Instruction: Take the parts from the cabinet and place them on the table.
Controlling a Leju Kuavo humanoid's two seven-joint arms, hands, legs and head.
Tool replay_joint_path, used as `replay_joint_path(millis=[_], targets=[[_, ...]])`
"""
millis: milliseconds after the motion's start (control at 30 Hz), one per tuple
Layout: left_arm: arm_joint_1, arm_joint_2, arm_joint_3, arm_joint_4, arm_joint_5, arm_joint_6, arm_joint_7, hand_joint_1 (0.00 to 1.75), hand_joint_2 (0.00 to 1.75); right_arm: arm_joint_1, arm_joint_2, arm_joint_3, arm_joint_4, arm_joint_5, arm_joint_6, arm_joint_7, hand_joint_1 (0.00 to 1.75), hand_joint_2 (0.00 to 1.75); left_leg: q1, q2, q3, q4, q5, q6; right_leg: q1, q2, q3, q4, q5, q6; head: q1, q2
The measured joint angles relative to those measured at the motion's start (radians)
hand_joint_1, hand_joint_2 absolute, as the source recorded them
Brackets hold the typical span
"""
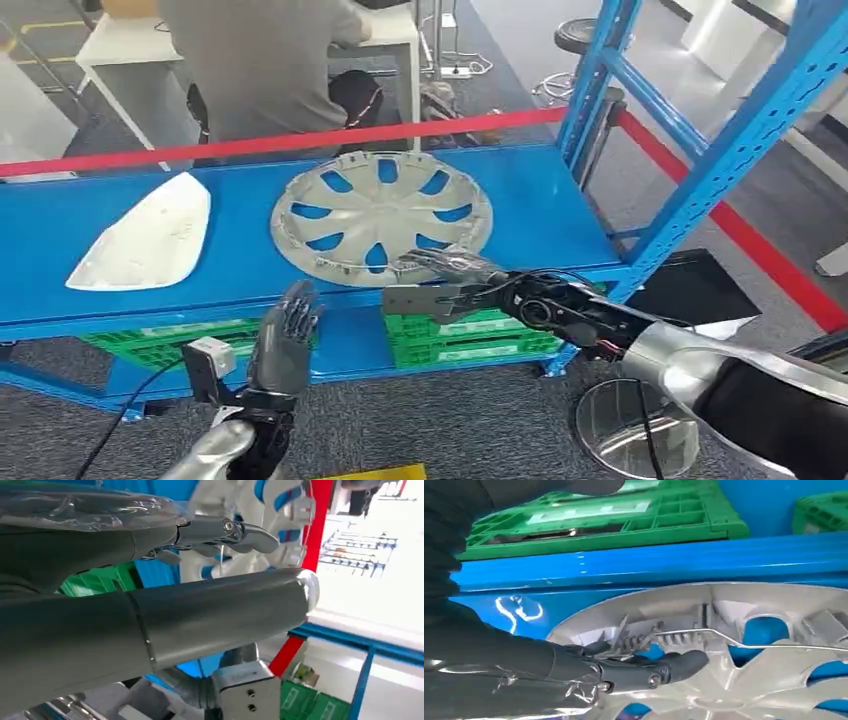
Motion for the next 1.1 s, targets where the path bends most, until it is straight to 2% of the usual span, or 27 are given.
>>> replay_joint_path(millis=[33, 67, 100, 133, 167, 200, 233, 300, 400, 567, 767, 800, 833, 867, 1100], targets=[[0.000, 0.000, 0.000, 0.000, 0.000, 0.000, 0.000, 0.00, 0.00, 0.000, 0.002, 0.002, 0.000, -0.010, 0.010, -0.003, 0.00, 1.75, 0.001, 0.001, 0.000, -0.005, 0.002, -0.003, -0.001, 0.002, -0.002, 0.002, 0.002, -0.005, -0.008, 0.000], [0.000, 0.001, -0.001, 0.001, 0.000, 0.000, 0.000, 0.00, 0.00, 0.000, 0.003, 0.003, 0.000, -0.013, 0.019, -0.004, 1.75, 1.75, 0.002, 0.001, 0.001, -0.008, 0.004, -0.007, 0.003, 0.003, -0.003, 0.002, 0.002, -0.010, -0.016, 0.000], [-0.001, 0.001, -0.001, 0.001, 0.002, 0.001, -0.001, 0.00, 0.00, 0.000, 0.004, 0.006, 0.000, -0.013, 0.025, -0.005, 1.75, 1.75, 0.005, 0.001, 0.004, -0.010, 0.006, -0.014, 0.005, 0.004, -0.002, 0.001, 0.004, -0.017, -0.017, 0.000], [-0.001, 0.001, -0.001, 0.001, 0.002, 0.001, -0.001, 0.00, 0.00, -0.002, 0.006, 0.008, 0.000, -0.013, 0.030, -0.005, 1.75, 1.75, 0.006, 0.001, 0.002, -0.007, 0.002, -0.019, -0.003, 0.003, 0.003, -0.006, 0.009, -0.025, -0.017, 0.000], [-0.001, 0.001, -0.002, 0.002, 0.002, 0.002, -0.001, 0.00, 0.00, -0.003, 0.012, 0.011, 0.000, -0.013, 0.034, -0.007, 1.75, 1.75, 0.005, 0.001, 0.007, -0.004, 0.001, -0.010, 0.007, 0.004, 0.002, -0.005, 0.005, -0.019, -0.020, 0.000], [-0.005, 0.002, -0.002, 0.002, 0.003, 0.003, -0.002, 0.00, 0.00, -0.004, 0.013, 0.013, 0.000, -0.013, 0.035, -0.008, 1.75, 1.75, 0.001, 0.000, 0.010, -0.018, 0.006, 0.015, 0.004, 0.004, 0.002, -0.004, 0.005, -0.019, -0.038, 0.000], [-0.005, 0.003, -0.002, 0.003, 0.008, 0.006, -0.002, 0.00, 0.00, -0.010, 0.014, 0.017, 0.000, -0.013, 0.035, -0.008, 1.75, 1.75, 0.003, -0.001, 0.009, -0.017, 0.005, 0.018, 0.005, 0.004, 0.004, -0.005, 0.008, -0.022, -0.039, 0.000], [-0.005, 0.003, -0.002, 0.003, 0.011, 0.011, -0.002, 0.00, 0.00, -0.014, 0.018, 0.019, 0.000, -0.018, 0.035, -0.007, 1.75, 1.75, 0.006, 0.000, 0.012, -0.021, 0.010, 0.010, 0.008, 0.005, 0.004, -0.005, 0.007, -0.023, -0.047, 0.000], [-0.005, 0.003, -0.003, 0.003, 0.019, 0.016, -0.002, 0.00, 0.00, -0.019, 0.021, 0.023, 0.000, -0.032, 0.030, -0.001, 1.75, 1.75, 0.009, 0.000, 0.014, -0.024, 0.011, -0.008, 0.011, 0.004, 0.003, -0.005, 0.006, -0.027, -0.050, 0.000], [-0.005, 0.004, -0.005, 0.003, 0.027, 0.023, -0.004, 0.00, 0.00, -0.024, 0.021, 0.023, 0.000, -0.050, 0.023, 0.004, 1.75, 1.75, 0.010, 0.000, 0.014, -0.025, 0.011, -0.016, 0.011, 0.005, 0.003, -0.005, 0.006, -0.028, -0.051, 0.000], [-0.005, 0.005, -0.009, 0.003, 0.037, 0.032, -0.011, 0.00, 0.00, -0.028, 0.021, 0.023, 0.000, -0.064, 0.008, 0.007, 1.75, 1.75, 0.009, 0.000, 0.014, -0.025, 0.011, -0.017, 0.011, 0.005, 0.005, -0.006, 0.006, -0.027, -0.050, 0.000], [-0.005, 0.006, -0.010, 0.003, 0.037, 0.032, -0.011, 0.00, 0.00, -0.028, 0.021, 0.023, 0.000, -0.065, 0.008, 0.008, 1.55, 1.75, 0.009, 0.000, 0.014, -0.025, 0.011, -0.017, 0.011, 0.005, 0.005, -0.006, 0.006, -0.027, -0.050, 0.000], [-0.005, 0.006, -0.011, 0.003, 0.037, 0.032, -0.012, 0.00, 0.00, -0.028, 0.021, 0.023, 0.000, -0.066, 0.007, 0.008, 0.44, 1.75, 0.009, 0.000, 0.014, -0.025, 0.011, -0.017, 0.010, 0.005, 0.005, -0.007, 0.007, -0.027, -0.049, 0.000], [-0.005, 0.007, -0.011, 0.003, 0.038, 0.032, -0.012, 0.00, 0.00, -0.028, 0.021, 0.024, 0.000, -0.066, 0.007, 0.008, 0.00, 1.75, 0.008, 0.000, 0.014, -0.025, 0.011, -0.017, 0.010, 0.005, 0.005, -0.007, 0.007, -0.027, -0.049, 0.000], [-0.005, 0.010, -0.013, 0.003, 0.043, 0.029, -0.013, 0.00, 0.00, -0.016, 0.021, 0.039, 0.000, -0.051, -0.045, 0.012, 0.00, 1.75, 0.008, 0.000, 0.013, -0.025, 0.011, -0.017, 0.010, 0.005, 0.005, -0.008, 0.009, -0.027, -0.048, 0.000]])
